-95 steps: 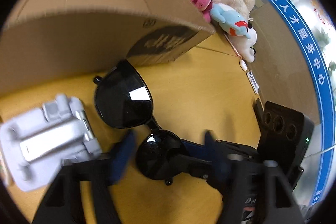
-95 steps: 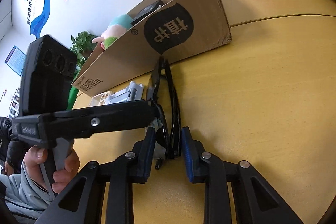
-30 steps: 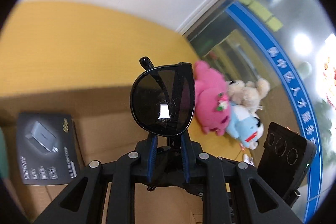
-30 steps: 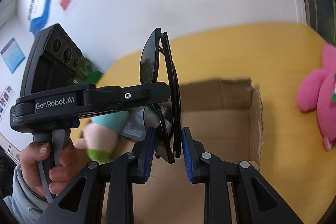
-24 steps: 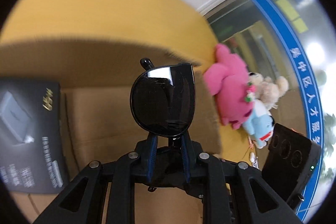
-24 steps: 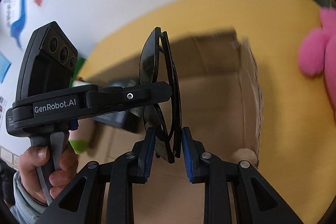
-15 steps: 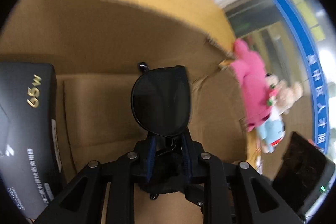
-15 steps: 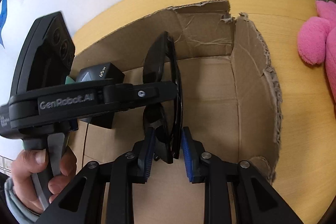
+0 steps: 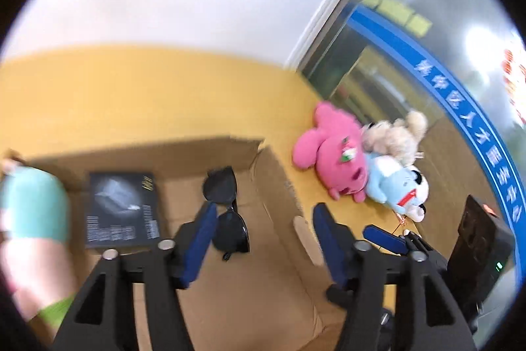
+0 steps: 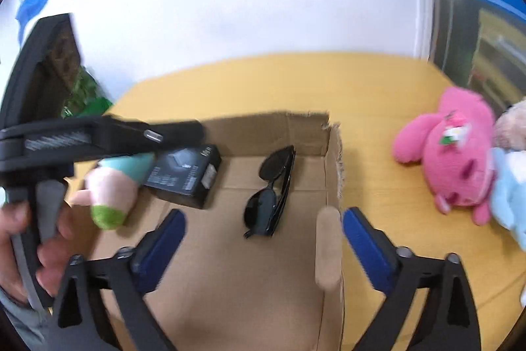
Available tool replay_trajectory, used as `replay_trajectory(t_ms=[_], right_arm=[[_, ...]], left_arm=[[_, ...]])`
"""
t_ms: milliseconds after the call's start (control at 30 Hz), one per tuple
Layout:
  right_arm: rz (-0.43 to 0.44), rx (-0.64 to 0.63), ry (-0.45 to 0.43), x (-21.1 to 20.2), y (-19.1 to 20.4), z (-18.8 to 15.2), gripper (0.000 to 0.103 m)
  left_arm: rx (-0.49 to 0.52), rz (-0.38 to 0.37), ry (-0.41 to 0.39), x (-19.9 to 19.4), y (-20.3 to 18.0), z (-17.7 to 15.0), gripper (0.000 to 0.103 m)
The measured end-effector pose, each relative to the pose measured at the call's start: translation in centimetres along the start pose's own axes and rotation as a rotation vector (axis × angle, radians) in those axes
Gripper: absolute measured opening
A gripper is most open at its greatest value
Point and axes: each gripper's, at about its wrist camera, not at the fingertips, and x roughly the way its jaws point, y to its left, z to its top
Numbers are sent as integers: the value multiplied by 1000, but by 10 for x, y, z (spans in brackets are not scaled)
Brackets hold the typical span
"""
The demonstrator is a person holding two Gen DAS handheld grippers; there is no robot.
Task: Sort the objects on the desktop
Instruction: 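Open both grippers to drop the sunglasses into the box and withdraw, then lower both grippers onto the white phone stand and close on it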
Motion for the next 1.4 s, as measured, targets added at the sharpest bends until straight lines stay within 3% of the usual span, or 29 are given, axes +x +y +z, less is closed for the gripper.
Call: replay_trajectory(t_ms=[100, 233, 300, 467, 600, 767, 1000, 1100, 1167, 1233, 1400], right_arm=[[12, -12, -72, -45, 11, -27, 103], [-5, -50, -107, -79, 25, -62, 103], [-5, -41, -97, -82, 23, -77, 103], [-37, -26, -82, -90, 34, -114, 103], [-41, -50, -114, -106, 50, -128, 103], [4, -67, -109, -112, 61, -138, 103], [64, -162, 27, -84, 89, -177, 102], [93, -210, 85, -65, 100, -195, 93], [98, -248, 141, -49, 108, -207, 72], [103, -263, 202, -31, 111, -219, 59], [144, -208, 236, -15, 101, -230, 45]], left_arm=[[89, 92, -130, -67, -18, -28, 81], [147, 229, -237, -125, -27, -80, 81], [140, 307, -256, -139, -24, -109, 81], [90, 369, -223, -155, -11, -158, 81], [66, 388, -230, -168, -7, -183, 81], [34, 356, -244, -181, -3, -204, 81], [6, 303, -136, -160, 5, -240, 81], [-4, 284, -96, -147, 6, -254, 81], [-23, 269, -62, -137, 9, -263, 81], [-29, 261, -43, -131, 9, -269, 81], [-45, 245, 18, -114, 11, -282, 81]])
